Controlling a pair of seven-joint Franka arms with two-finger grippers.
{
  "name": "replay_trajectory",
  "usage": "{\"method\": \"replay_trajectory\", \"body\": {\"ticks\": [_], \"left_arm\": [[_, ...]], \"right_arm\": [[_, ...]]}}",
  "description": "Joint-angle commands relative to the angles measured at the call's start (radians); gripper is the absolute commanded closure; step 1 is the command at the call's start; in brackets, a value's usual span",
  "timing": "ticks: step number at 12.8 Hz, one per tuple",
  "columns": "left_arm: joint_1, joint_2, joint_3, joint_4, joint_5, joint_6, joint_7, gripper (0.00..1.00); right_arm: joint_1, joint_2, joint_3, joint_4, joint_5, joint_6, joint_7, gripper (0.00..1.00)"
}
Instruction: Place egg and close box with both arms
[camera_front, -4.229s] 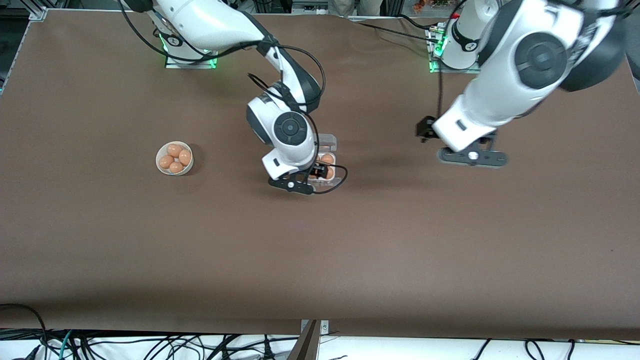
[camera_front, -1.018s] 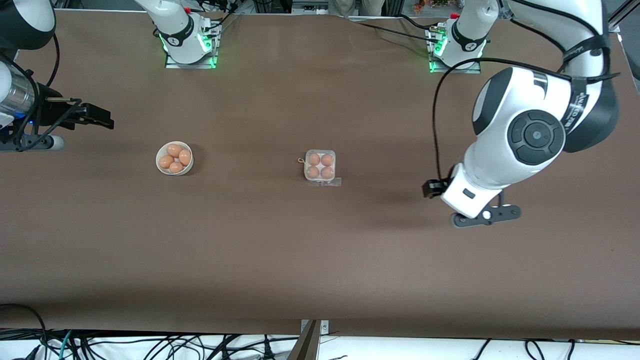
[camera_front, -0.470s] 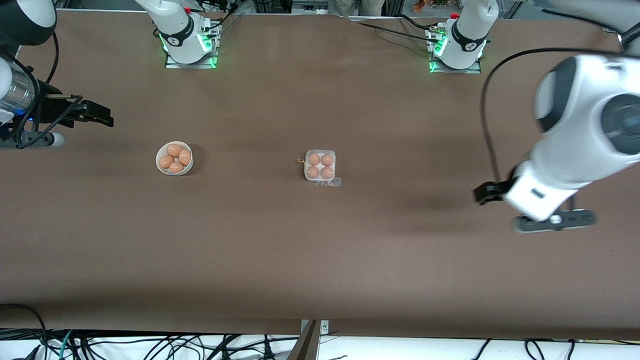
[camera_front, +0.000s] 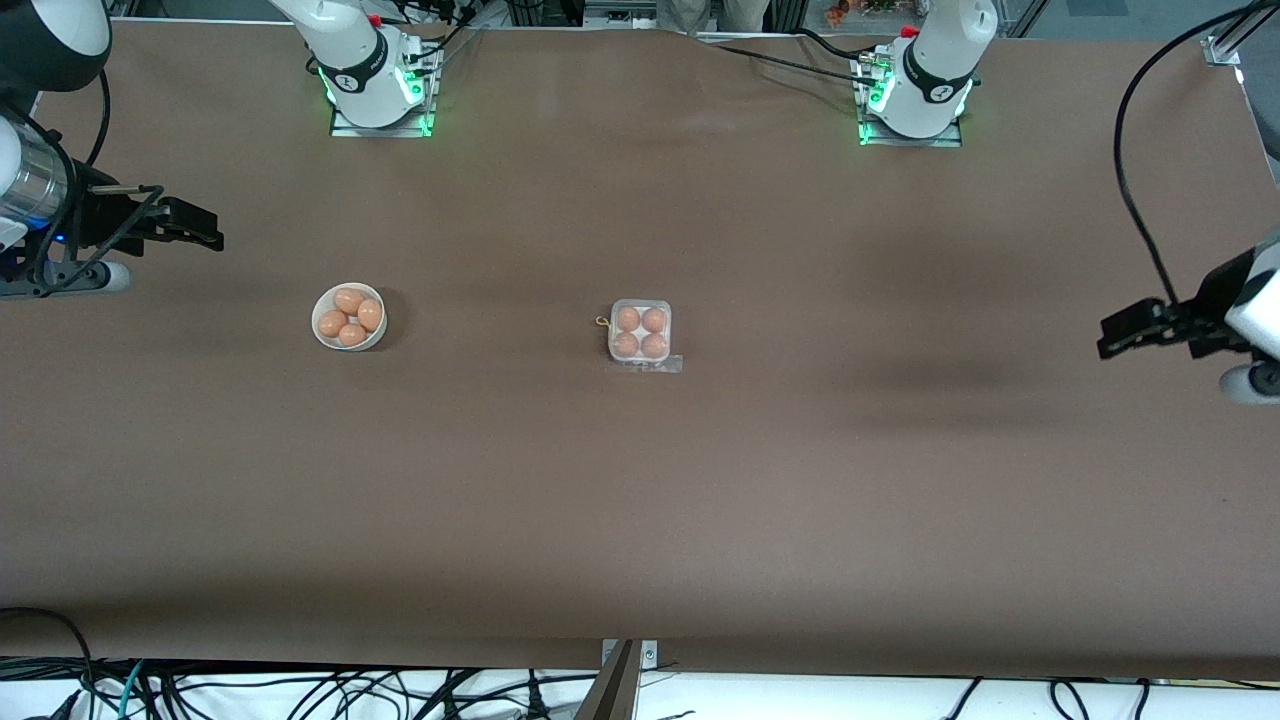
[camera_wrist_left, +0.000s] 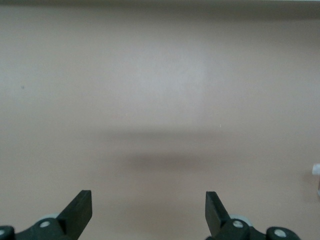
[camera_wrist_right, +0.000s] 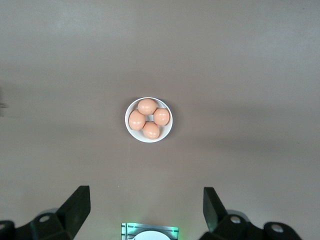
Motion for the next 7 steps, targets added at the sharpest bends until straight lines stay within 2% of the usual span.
{"method": "replay_trajectory", "body": {"ticks": [1, 7], "left_arm": [[0.002, -0.172, -0.014, -0.214, -0.011, 0.017, 0.017, 0.0], [-0.008, -0.242, -0.014, -0.263, 0.02, 0.011, 0.017, 0.0]], "right_arm": [[-0.015, -0.015, 0.007, 0.004, -0.011, -0.018, -0.016, 0.0], [-0.015, -0.015, 0.007, 0.004, -0.009, -0.018, -0.011, 0.0]]}}
